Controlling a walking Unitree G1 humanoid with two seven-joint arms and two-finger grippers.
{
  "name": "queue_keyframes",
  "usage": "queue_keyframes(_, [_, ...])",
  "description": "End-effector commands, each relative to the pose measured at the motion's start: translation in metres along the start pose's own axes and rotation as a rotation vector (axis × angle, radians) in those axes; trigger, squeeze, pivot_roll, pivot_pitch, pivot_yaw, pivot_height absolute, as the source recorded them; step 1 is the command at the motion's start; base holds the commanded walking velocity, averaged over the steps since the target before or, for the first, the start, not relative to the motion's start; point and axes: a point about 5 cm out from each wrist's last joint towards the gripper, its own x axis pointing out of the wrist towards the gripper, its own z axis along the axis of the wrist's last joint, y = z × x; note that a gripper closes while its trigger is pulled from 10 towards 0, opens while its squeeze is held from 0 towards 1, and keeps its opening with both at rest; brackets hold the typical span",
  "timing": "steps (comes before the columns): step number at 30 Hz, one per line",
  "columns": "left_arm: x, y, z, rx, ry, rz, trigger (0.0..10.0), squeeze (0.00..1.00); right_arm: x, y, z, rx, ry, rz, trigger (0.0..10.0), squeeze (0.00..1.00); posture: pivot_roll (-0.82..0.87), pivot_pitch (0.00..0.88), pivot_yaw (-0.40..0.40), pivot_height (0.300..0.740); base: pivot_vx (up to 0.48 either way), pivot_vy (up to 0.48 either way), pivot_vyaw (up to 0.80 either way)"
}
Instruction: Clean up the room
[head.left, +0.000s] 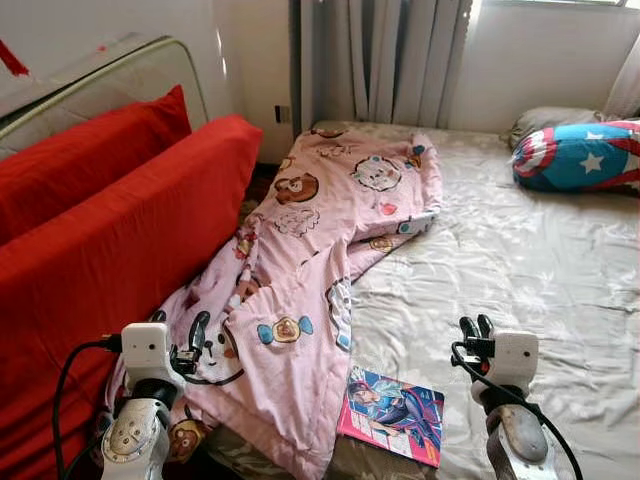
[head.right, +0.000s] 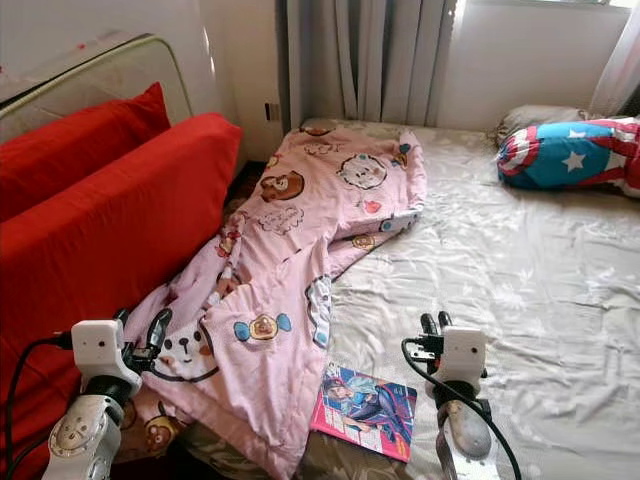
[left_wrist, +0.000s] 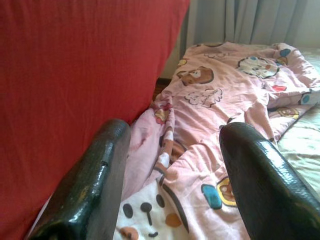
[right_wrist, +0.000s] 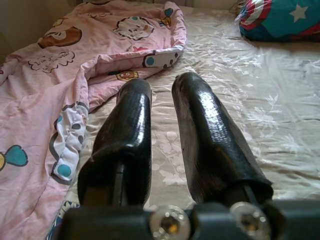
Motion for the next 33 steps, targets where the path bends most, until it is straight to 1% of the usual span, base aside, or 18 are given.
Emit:
queue_keyframes(1, [-0.0022, 0.0010, -0.0001, -0.009, 0.009, 0.006, 10.0, 0.00, 0.0005, 0.0026, 0.0024, -0.002, 0.011, 0.010, 10.0, 0.00, -0.04, 0.080, -0.001, 0.686, 0.000, 0.000, 0.00])
queue_keyframes(2, [-0.0026, 0.0008, 0.0001, -0.009, 0.010, 0.008, 10.0, 0.00, 0.0010, 0.0029, 0.0015, -0.009, 0.026, 0.014, 10.0, 0.00, -0.04, 0.081, -0.003, 0.686, 0.000, 0.000, 0.00])
queue_keyframes(3, [-0.0032, 0.0005, 0.0002, -0.010, 0.011, 0.010, 10.0, 0.00, 0.0016, 0.0034, 0.0013, -0.008, 0.032, 0.019, 10.0, 0.00, -0.04, 0.081, -0.003, 0.676, 0.000, 0.000, 0.00])
queue_keyframes(6, [-0.0039, 0.0001, 0.0000, -0.010, 0.012, 0.011, 10.0, 0.00, 0.0018, 0.0031, 0.0016, -0.012, 0.031, 0.020, 10.0, 0.00, -0.04, 0.088, -0.006, 0.666, 0.000, 0.000, 0.00])
queue_keyframes(9, [-0.0066, -0.0011, -0.0016, -0.011, 0.020, 0.015, 10.0, 0.00, 0.0017, 0.0024, 0.0052, -0.006, 0.006, 0.023, 10.0, 0.00, -0.03, 0.097, -0.009, 0.666, 0.000, 0.000, 0.00])
queue_keyframes(12, [-0.0071, -0.0011, -0.0016, -0.011, 0.021, 0.017, 10.0, 0.00, 0.0021, 0.0023, 0.0063, -0.004, 0.004, 0.022, 10.0, 0.00, -0.03, 0.099, -0.010, 0.666, 0.000, 0.000, 0.00])
queue_keyframes(18, [-0.0089, -0.0005, -0.0013, -0.011, 0.026, 0.022, 10.0, 0.00, 0.0023, 0.0024, 0.0069, -0.011, 0.019, 0.028, 10.0, 0.00, -0.03, 0.103, -0.011, 0.666, 0.000, 0.000, 0.00])
queue_keyframes(22, [-0.0094, 0.0001, -0.0013, -0.011, 0.028, 0.025, 10.0, 0.00, 0.0033, 0.0026, 0.0043, -0.025, 0.049, 0.030, 10.0, 0.00, -0.03, 0.110, -0.009, 0.666, 0.000, 0.000, 0.00])
queue_keyframes(25, [-0.0106, -0.0016, -0.0024, -0.011, 0.033, 0.023, 10.0, 0.00, 0.0035, 0.0029, 0.0028, -0.031, 0.057, 0.035, 10.0, 0.00, -0.03, 0.111, -0.009, 0.641, 0.000, 0.000, 0.00])
queue_keyframes(28, [-0.0105, -0.0015, -0.0020, -0.012, 0.035, 0.022, 10.0, 0.00, 0.0022, 0.0034, 0.0048, -0.015, 0.040, 0.043, 10.0, 0.00, -0.03, 0.115, -0.009, 0.641, 0.000, 0.000, 0.00])
queue_keyframes(33, [-0.0110, -0.0012, -0.0011, -0.008, 0.037, 0.022, 10.0, 0.00, 0.0026, 0.0049, 0.0060, -0.024, 0.041, 0.051, 10.0, 0.00, -0.03, 0.121, -0.010, 0.641, 0.000, 0.000, 0.00])
